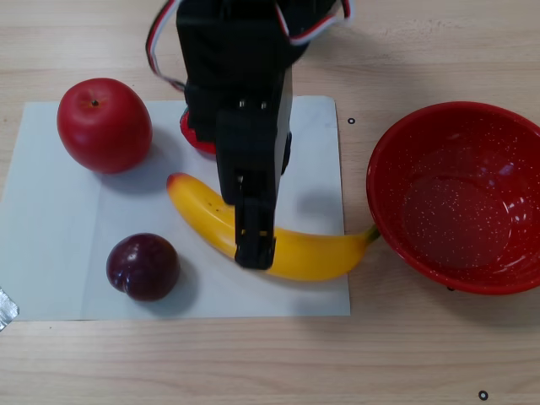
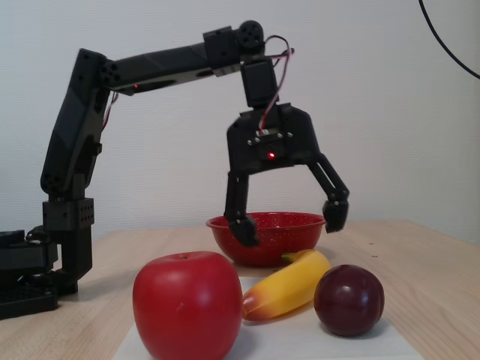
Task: Grasp the banana and put it in the red bowl.
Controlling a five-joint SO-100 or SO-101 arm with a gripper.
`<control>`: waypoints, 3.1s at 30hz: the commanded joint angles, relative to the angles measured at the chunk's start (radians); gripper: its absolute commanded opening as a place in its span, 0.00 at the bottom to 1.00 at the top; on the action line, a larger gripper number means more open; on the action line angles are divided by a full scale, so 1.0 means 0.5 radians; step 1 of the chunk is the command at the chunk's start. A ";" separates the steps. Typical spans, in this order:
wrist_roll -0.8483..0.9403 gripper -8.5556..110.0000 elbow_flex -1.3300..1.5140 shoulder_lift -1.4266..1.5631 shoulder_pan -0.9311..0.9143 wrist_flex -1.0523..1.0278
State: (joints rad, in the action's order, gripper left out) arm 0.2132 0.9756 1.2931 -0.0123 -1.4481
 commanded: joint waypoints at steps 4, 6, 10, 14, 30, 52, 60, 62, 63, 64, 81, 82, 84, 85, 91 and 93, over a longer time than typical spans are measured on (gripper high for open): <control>-0.052 0.45 -0.368 -0.061 0.028 0.052; -0.040 0.45 -0.426 -0.123 0.025 0.031; -0.018 0.44 -0.522 -0.224 0.006 -0.021; 0.003 0.44 -0.583 -0.313 -0.009 -0.067; 0.046 0.39 -0.712 -0.534 -0.028 -0.098; 0.160 0.07 -0.804 -0.362 0.000 -0.359; 0.135 0.07 -0.755 -0.098 0.034 -0.534; 0.117 0.07 -0.724 -0.021 0.040 -0.561; 0.107 0.07 -0.718 0.009 0.046 -0.574; 0.101 0.07 -0.706 0.040 0.052 -0.586; 0.037 0.07 -0.558 0.543 0.101 -0.663; 0.034 0.07 -0.552 0.571 0.101 -0.669; 0.034 0.07 -0.540 0.623 0.104 -0.675; 0.034 0.07 -0.522 0.653 0.104 -0.675; 0.058 0.07 -0.288 0.917 0.028 -0.497; 0.058 0.07 -0.175 1.019 -0.031 -0.393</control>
State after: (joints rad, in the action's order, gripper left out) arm 0.2516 0.9342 1.5309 0.0092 -1.6981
